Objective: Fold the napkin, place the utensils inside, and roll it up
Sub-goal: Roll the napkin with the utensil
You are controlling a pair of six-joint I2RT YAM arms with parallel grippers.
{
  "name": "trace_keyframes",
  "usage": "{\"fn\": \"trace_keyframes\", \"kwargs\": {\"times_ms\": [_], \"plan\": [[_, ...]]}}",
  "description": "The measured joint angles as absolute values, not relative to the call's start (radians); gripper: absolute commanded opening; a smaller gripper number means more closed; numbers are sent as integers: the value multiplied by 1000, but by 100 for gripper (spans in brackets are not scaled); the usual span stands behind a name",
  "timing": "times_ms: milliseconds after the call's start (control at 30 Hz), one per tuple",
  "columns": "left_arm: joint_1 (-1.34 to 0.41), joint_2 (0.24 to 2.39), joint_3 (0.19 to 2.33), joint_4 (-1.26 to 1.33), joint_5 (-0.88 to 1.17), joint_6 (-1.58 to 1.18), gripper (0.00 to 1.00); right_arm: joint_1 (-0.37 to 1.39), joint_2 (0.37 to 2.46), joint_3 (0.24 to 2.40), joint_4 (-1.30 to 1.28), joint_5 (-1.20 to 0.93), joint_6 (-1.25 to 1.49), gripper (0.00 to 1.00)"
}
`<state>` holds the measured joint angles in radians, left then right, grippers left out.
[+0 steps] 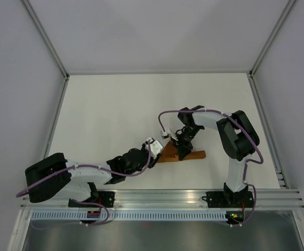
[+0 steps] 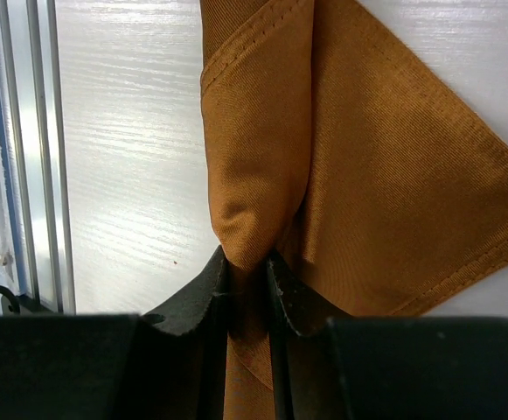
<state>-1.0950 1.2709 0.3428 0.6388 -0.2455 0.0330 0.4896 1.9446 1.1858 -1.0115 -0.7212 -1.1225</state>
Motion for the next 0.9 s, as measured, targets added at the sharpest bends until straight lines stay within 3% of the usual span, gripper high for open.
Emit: {"fn": "trace_keyframes", "kwargs": {"times_ms": [433,900], "plan": [[-1210,1549,569,567,-179,307,54,485,2003,1224,-1097,-744,-1111,0],[-1231,1700,623,525,-121,357,54,475,2034,1242,-1145,-751,-1102,0]]}}
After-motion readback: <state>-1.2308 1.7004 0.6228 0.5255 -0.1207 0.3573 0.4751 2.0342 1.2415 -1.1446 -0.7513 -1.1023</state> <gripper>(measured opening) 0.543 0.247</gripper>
